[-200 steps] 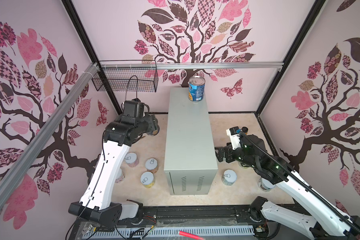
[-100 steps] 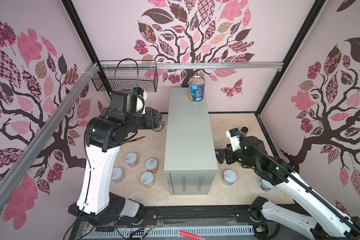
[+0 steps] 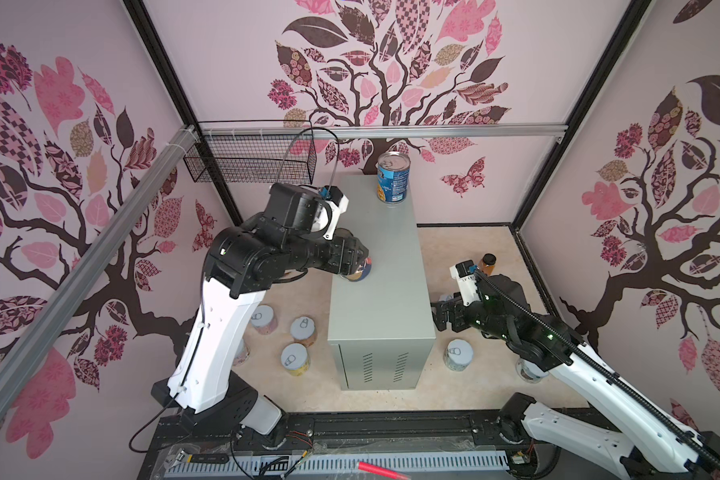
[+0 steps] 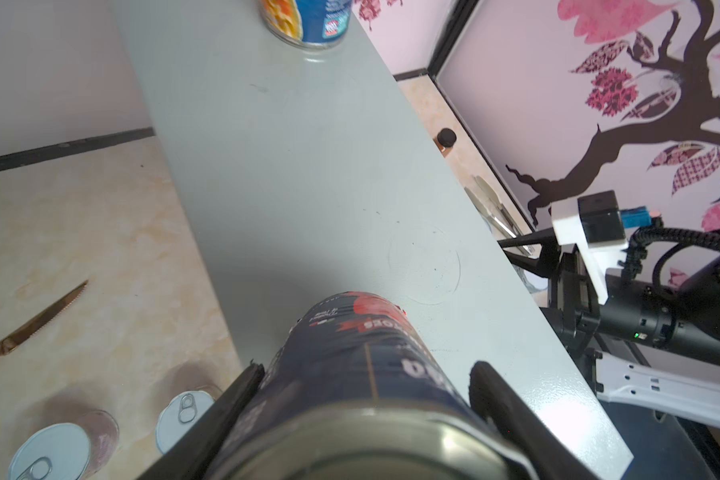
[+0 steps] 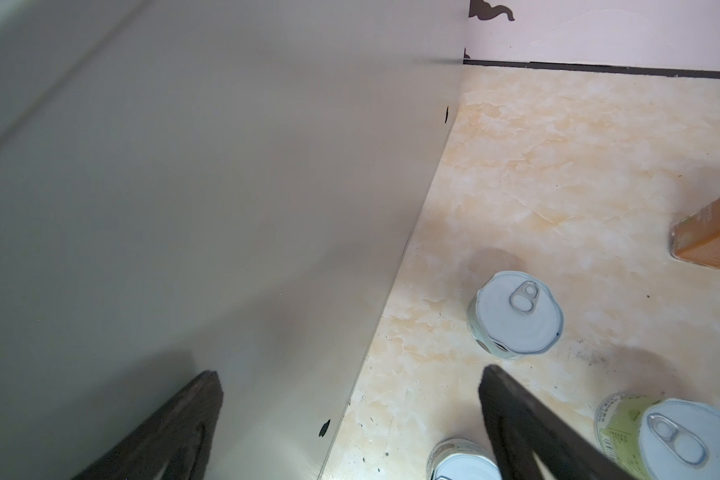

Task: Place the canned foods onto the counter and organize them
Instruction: 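Carry the dark navy can with the left gripper over the cabinet top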

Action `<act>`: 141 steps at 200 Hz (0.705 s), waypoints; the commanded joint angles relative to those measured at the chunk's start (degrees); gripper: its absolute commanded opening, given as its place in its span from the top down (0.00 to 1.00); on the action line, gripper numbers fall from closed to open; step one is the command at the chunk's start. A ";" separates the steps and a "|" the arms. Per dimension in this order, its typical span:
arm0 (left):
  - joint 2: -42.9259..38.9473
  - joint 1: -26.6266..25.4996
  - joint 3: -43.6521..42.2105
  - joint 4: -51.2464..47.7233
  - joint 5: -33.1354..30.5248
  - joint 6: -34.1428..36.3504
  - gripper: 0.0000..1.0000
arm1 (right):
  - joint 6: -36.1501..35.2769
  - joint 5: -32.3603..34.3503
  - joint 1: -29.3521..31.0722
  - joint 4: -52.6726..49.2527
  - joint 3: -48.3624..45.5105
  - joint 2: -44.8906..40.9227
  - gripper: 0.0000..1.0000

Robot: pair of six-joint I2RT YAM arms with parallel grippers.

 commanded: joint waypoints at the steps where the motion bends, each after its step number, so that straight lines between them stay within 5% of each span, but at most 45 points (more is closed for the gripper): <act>1: 0.04 -1.70 4.32 3.48 -1.16 2.12 0.49 | -0.10 1.14 0.46 0.39 -0.94 0.03 0.00; 86: 2.22 -2.90 4.94 3.19 -1.21 3.91 0.16 | -0.78 1.27 0.46 1.41 -1.65 0.59 0.00; 141: 4.42 -4.92 7.13 3.60 -5.42 4.53 0.06 | -1.61 1.54 0.51 1.29 -1.60 0.41 0.00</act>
